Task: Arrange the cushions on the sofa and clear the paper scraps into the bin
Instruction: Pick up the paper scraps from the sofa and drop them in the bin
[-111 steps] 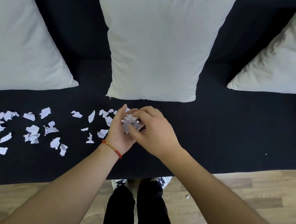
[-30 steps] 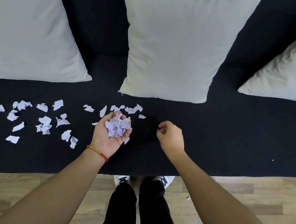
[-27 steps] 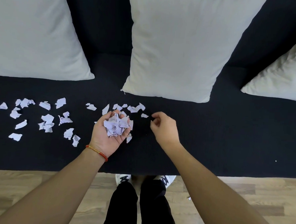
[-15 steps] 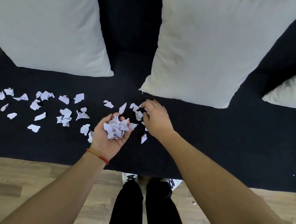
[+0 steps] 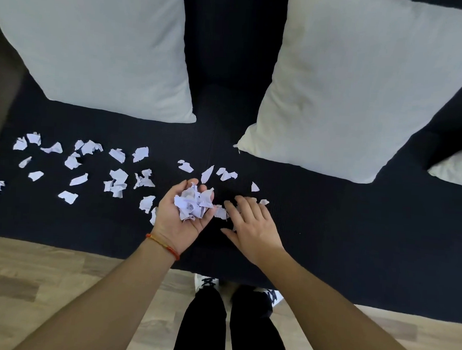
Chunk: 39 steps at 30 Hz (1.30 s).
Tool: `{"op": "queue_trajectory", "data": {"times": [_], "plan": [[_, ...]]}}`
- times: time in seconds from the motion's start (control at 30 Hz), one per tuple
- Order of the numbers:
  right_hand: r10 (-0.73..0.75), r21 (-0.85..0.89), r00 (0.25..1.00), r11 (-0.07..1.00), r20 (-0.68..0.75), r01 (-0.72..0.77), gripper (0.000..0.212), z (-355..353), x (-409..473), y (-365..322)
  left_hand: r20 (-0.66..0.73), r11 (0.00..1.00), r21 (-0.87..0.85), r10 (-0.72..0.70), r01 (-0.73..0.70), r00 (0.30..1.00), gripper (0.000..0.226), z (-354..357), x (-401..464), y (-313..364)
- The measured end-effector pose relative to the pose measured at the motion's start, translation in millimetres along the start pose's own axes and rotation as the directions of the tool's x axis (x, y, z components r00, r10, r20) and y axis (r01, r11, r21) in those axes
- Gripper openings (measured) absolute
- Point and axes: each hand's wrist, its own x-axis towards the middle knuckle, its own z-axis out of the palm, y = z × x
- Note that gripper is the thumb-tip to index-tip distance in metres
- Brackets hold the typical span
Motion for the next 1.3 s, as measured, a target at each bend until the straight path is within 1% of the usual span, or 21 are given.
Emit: {"op": "queue_trajectory", "data": {"times": [0.07,0.17,0.23,0.3,0.43,0.5,0.57,0.6,0.63,0.67,0.7,0.73,0.77,0.8,0.83,0.97,1.1,1.13,1.23,1.27,1.3], "plan": [[-0.034,-0.050,0.994,0.998,-0.104,0.029,0.046,7,2,4,0.003,1.000,0.003,-0.003,0.003,1.000,0.036,1,3,0],[-0.067,-0.044,0.976,0.997,-0.206,0.060,0.029,14,12,11,0.022,1.000,-0.010,-0.005,0.005,1.000,0.039,-1,4,2],[-0.085,-0.012,0.974,0.996,-0.208,0.085,0.031,12,19,17,0.039,1.000,-0.009,-0.001,0.001,0.999,0.040,-2,3,3],[-0.114,0.029,0.980,0.992,-0.162,0.120,0.043,5,27,22,0.046,1.000,0.000,0.001,-0.001,0.999,0.040,-2,1,4],[-0.114,0.078,0.993,0.990,-0.043,0.117,0.049,-9,35,26,0.046,1.000,0.003,0.008,-0.009,0.999,0.038,-1,-2,5],[-0.051,0.147,0.997,0.988,0.064,0.041,0.057,-15,37,25,0.048,1.000,0.006,0.014,-0.014,0.999,0.038,2,-4,5],[0.093,0.260,0.984,0.957,0.153,-0.131,0.049,-21,41,23,0.056,1.000,0.016,0.016,-0.017,0.998,0.035,6,-7,5],[0.185,0.332,0.967,0.913,0.176,-0.236,0.038,-27,42,22,0.060,1.000,0.016,0.016,-0.017,0.998,0.033,8,-9,4],[0.298,0.428,0.935,0.832,0.192,-0.354,0.026,-36,44,21,0.060,1.000,0.014,0.020,-0.021,0.998,0.031,10,-9,3],[0.424,0.535,0.879,0.702,0.216,-0.470,0.017,-49,47,21,0.058,1.000,0.015,0.025,-0.026,0.998,0.030,13,-10,2],[0.529,0.644,0.806,0.525,0.266,-0.557,0.014,-63,49,22,0.055,0.999,0.017,0.032,-0.033,0.998,0.028,16,-12,1],[0.578,0.732,0.742,0.333,0.340,-0.595,0.015,-80,50,23,0.047,0.999,0.022,0.040,-0.041,0.998,0.027,20,-15,-2],[0.585,0.784,0.705,0.179,0.401,-0.594,0.015,-97,51,24,0.040,0.998,0.023,0.050,-0.051,0.998,0.026,25,-18,-5],[0.570,0.802,0.696,0.106,0.435,-0.588,0.015,-117,51,26,0.031,0.998,0.022,0.061,-0.062,0.998,0.026,31,-21,-7],[0.547,0.802,0.713,0.120,0.438,-0.585,0.013,-138,50,27,0.034,0.997,0.031,0.073,-0.074,0.997,0.027,39,-26,-10],[0.411,0.752,0.833,0.393,0.371,-0.529,0.012,-218,45,27,0.070,0.990,0.070,0.115,-0.120,0.991,0.030,80,-51,-14],[0.325,0.559,0.897,0.702,0.301,-0.442,0.015,-283,39,26,0.148,0.981,0.125,0.131,-0.150,0.980,0.034,123,-89,-15],[0.316,0.508,0.906,0.752,0.283,-0.421,0.017,-299,39,24,0.175,0.974,0.159,0.133,-0.161,0.976,0.034,134,-102,-16],[0.293,0.422,0.923,0.825,0.250,-0.377,0.019,-347,37,12,0.272,0.957,0.215,0.132,-0.194,0.953,0.027,166,-145,-19],[0.279,0.377,0.929,0.855,0.242,-0.355,0.018,-361,37,8,0.320,0.956,0.216,0.124,-0.200,0.939,0.030,174,-159,-20],[0.272,0.330,0.931,0.879,0.244,-0.343,0.016,-373,36,4,0.355,0.958,0.205,0.119,-0.202,0.927,0.041,181,-171,-21]]}}
